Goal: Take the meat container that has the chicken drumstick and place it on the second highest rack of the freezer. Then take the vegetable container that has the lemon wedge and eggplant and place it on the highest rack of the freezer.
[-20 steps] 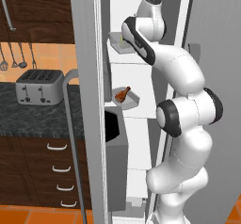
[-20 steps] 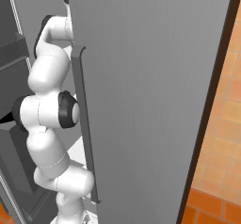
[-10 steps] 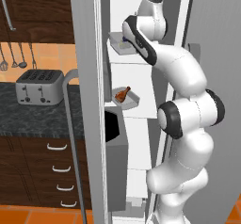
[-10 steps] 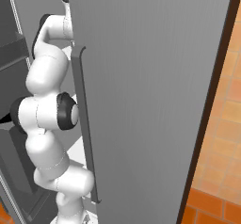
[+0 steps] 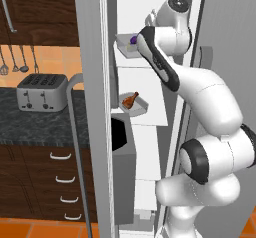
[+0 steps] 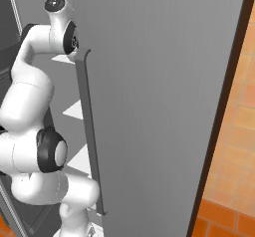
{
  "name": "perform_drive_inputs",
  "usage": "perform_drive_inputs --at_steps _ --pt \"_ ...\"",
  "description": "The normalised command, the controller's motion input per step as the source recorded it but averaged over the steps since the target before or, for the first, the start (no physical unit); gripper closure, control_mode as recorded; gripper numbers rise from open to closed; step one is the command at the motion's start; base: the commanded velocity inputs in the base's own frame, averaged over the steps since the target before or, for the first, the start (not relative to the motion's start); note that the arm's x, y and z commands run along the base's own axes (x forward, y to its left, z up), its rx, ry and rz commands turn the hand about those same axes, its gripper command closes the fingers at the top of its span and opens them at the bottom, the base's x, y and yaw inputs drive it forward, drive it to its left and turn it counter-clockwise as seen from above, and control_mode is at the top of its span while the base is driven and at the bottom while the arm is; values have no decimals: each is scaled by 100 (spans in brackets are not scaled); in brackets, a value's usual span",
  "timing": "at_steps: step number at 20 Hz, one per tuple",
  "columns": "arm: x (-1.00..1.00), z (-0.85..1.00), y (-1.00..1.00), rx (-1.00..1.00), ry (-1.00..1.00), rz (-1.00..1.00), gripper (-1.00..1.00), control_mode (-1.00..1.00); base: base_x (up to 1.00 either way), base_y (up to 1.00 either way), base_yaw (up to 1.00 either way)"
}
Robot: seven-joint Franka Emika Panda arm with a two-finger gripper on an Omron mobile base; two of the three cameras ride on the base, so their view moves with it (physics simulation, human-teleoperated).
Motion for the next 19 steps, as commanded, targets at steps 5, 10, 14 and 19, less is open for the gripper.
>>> perform_drive_inputs --at_steps 5,10,14,19 --pt "-100 4 0 1 -1 -1 -100 -100 0 0 0" --pt "-100 7 0 0 10 0 -100 -100 0 0 0" --pt "-100 -1 0 0 13 0 -100 -100 0 0 0" --pt "-100 -20 -2 1 8 0 -100 -100 0 0 0"
